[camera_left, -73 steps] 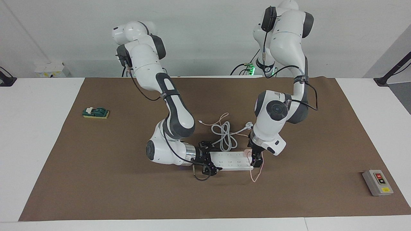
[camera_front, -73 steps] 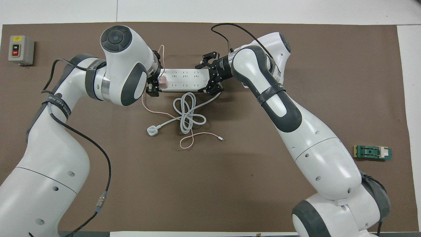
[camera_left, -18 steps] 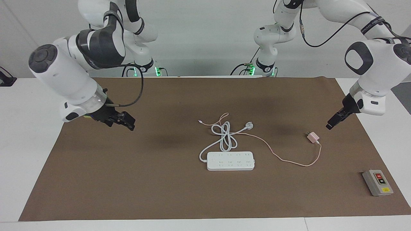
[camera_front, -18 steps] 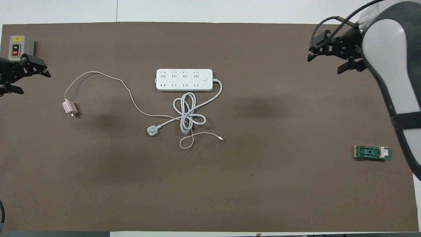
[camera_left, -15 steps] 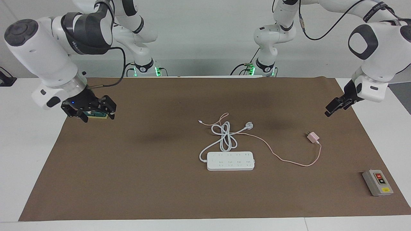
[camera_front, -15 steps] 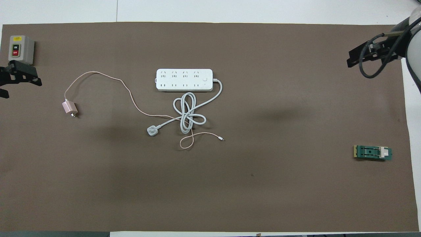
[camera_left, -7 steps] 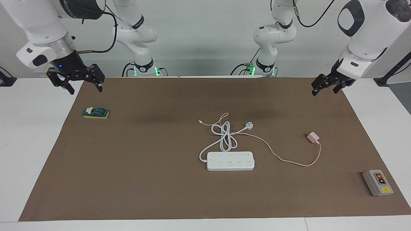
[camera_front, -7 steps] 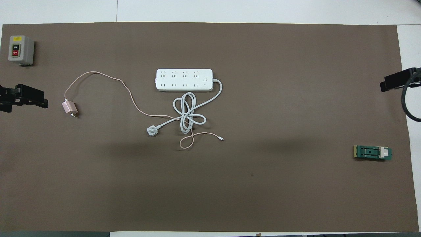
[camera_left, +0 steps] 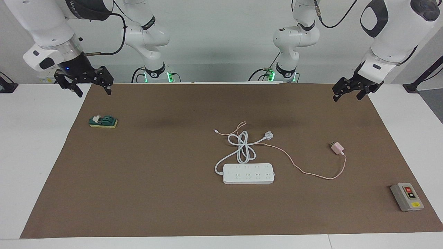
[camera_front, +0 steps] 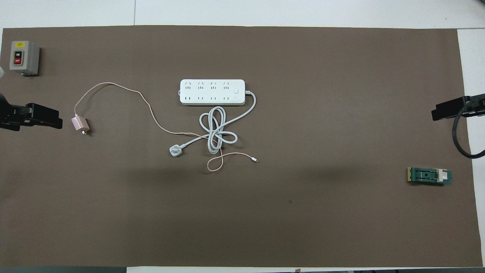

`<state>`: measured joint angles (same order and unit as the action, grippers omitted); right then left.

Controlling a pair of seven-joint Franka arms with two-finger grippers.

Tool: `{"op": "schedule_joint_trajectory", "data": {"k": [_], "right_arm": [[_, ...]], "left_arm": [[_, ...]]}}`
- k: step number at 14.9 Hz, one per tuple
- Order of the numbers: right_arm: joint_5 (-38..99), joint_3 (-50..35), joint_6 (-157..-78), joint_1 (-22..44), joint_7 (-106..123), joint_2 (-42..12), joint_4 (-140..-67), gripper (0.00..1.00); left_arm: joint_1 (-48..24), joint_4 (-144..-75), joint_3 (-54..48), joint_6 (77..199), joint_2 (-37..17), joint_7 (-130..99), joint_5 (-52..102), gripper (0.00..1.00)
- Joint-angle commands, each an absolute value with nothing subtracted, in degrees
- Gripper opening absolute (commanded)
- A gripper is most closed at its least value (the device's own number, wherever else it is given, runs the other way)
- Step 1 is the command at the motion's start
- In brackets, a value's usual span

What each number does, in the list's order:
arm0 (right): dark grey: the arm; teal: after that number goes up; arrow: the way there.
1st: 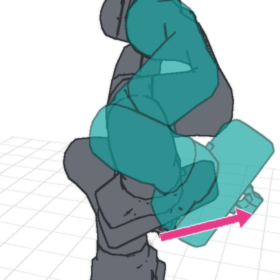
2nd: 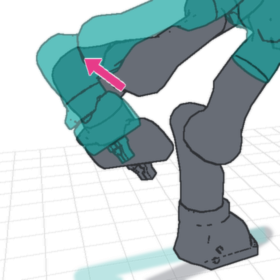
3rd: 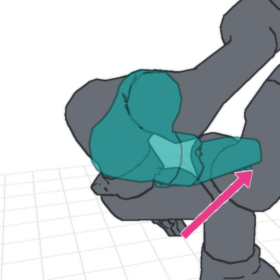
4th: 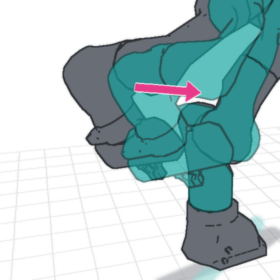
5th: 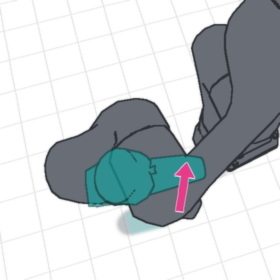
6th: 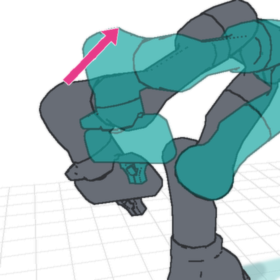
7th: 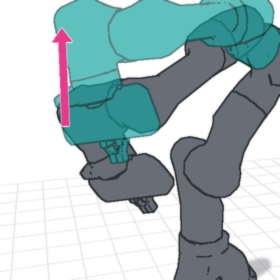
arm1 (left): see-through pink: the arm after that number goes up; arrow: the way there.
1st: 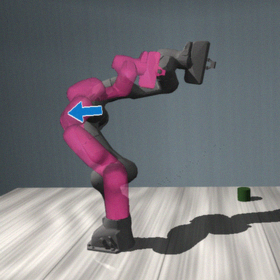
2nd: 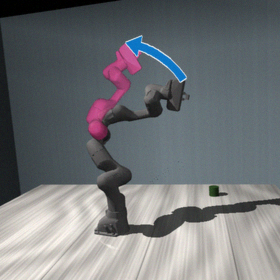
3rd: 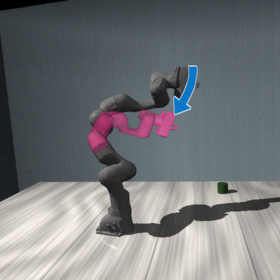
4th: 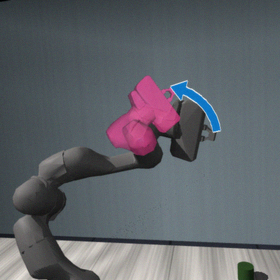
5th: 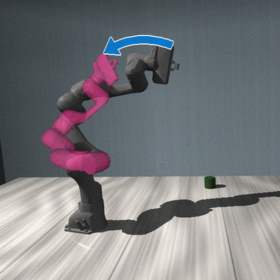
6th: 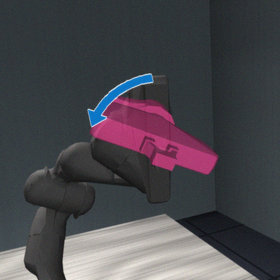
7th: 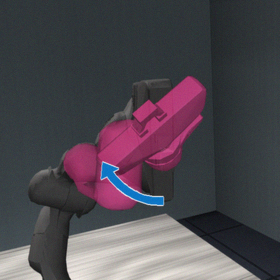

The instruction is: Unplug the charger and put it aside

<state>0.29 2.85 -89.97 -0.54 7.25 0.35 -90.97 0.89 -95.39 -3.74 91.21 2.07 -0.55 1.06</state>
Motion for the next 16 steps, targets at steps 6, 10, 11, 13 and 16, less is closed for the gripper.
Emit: {"op": "schedule_joint_trajectory", "data": {"k": [6,10,11,13,16], "right_arm": [[-3.25,2.46,-88.69,-0.44,7.29,2.02,-92.90,1.00],[-3.16,2.46,-88.33,-0.44,7.03,2.02,-92.72,1.00],[-3.16,2.37,-88.33,-0.44,7.03,2.02,-92.81,1.00],[-3.16,2.37,-88.24,-0.44,7.03,2.02,-92.81,1.00],[-3.16,2.37,-88.24,-0.35,6.94,2.02,-92.81,1.00]], "left_arm": [[-0.35,-95.63,-4.39,92.38,2.11,0.18,1.67,1.00],[-0.35,-94.75,-4.39,91.14,2.20,0.18,1.41,1.00],[-0.35,-95.18,-4.39,91.66,2.28,0.18,1.49,1.00],[-0.35,-95.36,-4.39,91.76,2.37,0.18,1.49,1.00],[-0.35,-95.36,-4.39,91.93,2.37,0.18,1.49,1.00]]}}
